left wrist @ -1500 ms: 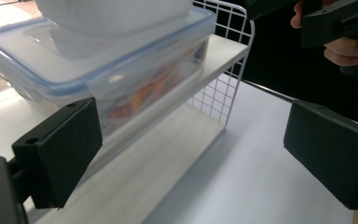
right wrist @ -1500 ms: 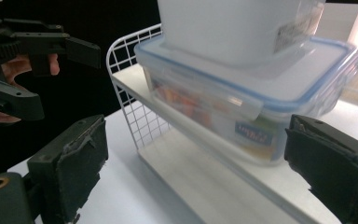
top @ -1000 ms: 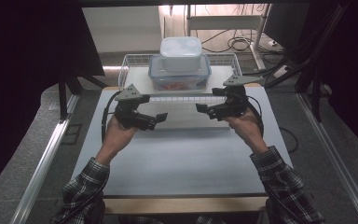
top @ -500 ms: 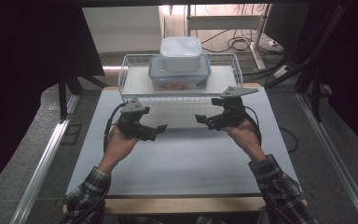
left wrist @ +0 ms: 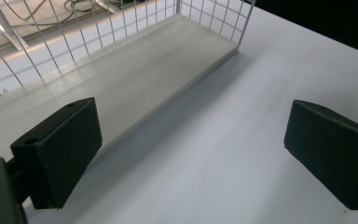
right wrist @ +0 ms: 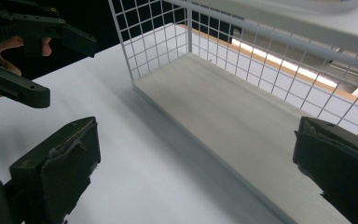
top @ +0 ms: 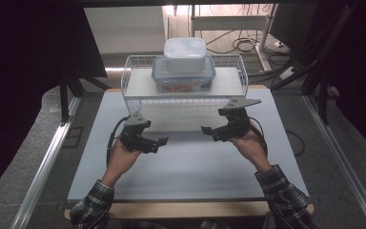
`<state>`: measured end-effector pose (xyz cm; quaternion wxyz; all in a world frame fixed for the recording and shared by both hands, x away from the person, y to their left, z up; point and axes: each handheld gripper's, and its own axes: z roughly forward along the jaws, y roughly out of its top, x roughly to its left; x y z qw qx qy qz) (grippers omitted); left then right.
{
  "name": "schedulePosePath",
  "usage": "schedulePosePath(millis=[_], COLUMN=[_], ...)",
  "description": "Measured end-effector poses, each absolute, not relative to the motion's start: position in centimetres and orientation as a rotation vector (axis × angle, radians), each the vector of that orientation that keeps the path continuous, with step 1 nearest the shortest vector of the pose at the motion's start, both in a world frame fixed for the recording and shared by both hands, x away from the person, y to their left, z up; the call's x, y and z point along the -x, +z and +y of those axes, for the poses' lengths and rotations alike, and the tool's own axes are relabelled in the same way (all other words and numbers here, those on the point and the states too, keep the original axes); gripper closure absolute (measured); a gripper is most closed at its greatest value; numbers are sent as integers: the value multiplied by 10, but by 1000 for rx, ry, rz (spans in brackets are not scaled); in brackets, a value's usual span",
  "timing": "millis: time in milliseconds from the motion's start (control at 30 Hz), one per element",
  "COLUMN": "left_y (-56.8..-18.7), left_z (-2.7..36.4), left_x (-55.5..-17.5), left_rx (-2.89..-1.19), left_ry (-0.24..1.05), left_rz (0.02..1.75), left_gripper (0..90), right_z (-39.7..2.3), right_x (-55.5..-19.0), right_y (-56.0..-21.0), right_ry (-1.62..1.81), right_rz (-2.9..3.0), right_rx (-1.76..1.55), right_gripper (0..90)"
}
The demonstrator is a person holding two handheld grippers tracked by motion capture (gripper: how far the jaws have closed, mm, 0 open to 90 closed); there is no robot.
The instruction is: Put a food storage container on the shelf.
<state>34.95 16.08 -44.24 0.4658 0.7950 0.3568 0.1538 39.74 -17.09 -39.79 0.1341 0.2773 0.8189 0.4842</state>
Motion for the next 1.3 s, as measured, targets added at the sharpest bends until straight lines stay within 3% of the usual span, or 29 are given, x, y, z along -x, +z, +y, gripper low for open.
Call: schedulePosePath(millis=[1300], left_y=[-476], left_z=[162], left_x=[-319], left_rx=[-1993], left_ry=[361], left_rz=[881], left_gripper=[40], right_z=[-186], right_x=[-364], right_y=[-438], right_ry=[1333], right_rz=[2430], right_rx=[-846], right_gripper=[6])
